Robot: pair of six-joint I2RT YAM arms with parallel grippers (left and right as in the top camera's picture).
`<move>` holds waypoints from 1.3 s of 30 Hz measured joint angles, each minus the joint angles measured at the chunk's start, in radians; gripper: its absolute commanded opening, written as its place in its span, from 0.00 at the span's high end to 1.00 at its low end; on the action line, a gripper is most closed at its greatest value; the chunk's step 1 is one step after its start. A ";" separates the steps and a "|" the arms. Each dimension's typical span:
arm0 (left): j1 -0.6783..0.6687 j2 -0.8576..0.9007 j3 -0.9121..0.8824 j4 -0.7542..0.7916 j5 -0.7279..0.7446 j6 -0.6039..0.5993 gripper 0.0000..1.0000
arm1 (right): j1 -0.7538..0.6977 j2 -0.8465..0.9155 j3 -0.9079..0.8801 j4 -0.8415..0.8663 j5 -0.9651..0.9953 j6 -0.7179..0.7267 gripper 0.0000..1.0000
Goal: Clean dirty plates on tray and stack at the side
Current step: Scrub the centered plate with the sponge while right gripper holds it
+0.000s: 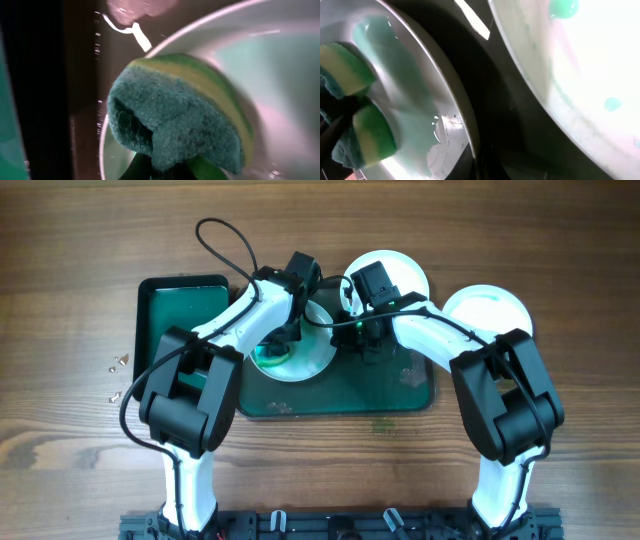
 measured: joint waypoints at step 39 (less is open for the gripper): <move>0.042 0.002 0.005 0.211 0.304 0.037 0.96 | -0.013 0.000 0.000 0.005 0.008 0.011 0.96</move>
